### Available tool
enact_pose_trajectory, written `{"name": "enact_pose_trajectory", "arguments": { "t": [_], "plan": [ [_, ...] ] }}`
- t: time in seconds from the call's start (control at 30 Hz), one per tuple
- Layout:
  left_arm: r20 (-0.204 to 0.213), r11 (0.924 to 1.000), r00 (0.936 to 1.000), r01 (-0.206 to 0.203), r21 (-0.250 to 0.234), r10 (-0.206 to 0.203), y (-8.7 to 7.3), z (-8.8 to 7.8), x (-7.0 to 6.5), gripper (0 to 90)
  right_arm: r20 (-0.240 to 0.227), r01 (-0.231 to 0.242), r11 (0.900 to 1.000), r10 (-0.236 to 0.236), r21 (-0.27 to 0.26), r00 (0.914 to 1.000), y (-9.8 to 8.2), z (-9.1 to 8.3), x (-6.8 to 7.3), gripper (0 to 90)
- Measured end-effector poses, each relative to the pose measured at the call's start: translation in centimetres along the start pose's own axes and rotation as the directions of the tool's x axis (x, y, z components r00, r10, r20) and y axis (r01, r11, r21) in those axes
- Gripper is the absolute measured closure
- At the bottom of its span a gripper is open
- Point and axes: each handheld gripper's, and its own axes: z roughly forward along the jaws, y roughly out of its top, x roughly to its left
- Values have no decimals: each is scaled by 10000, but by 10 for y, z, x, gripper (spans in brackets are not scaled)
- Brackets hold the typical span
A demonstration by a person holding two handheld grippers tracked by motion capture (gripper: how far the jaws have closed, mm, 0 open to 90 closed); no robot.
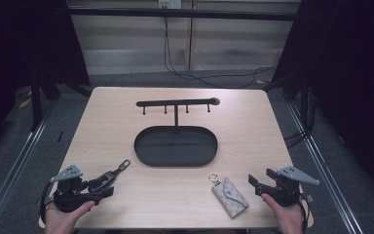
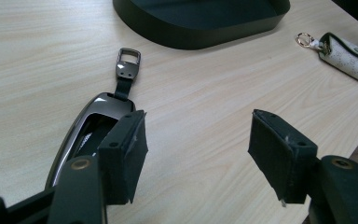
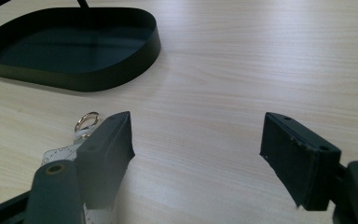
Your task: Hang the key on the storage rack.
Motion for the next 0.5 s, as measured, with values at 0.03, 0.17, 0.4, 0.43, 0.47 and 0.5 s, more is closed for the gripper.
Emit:
{"name": "enact_pose_trajectory", "arguments": {
  "t": [0.03,0.17,0.4,0.43,0.47,0.5],
  "plan": [
    [9,10000,10000,-35,35,35,1,0,0,371,-5,-51,10000,51,-11,10000,0,-1,0,249],
    [-102,9999,9999,101,50,-101,4,0,1,391,-136,-309,9995,310,53,9994,-1,-3,-3,249],
    [-293,9997,9993,230,-66,-232,8,-4,2,437,-302,-363,9992,367,140,9989,-1,-3,-3,254],
    [-298,9999,9995,141,-33,-142,9,-4,1,437,-302,-363,9992,367,140,9989,-1,-3,-3,254],
    [-298,10000,9996,-16,-15,15,11,-6,0,432,-265,-397,9992,400,105,9988,-1,-4,-3,256],
    [-302,10000,9995,-84,23,84,12,-6,-1,431,-267,-418,9991,420,97,9988,-1,-5,-3,256]
  ]
}}
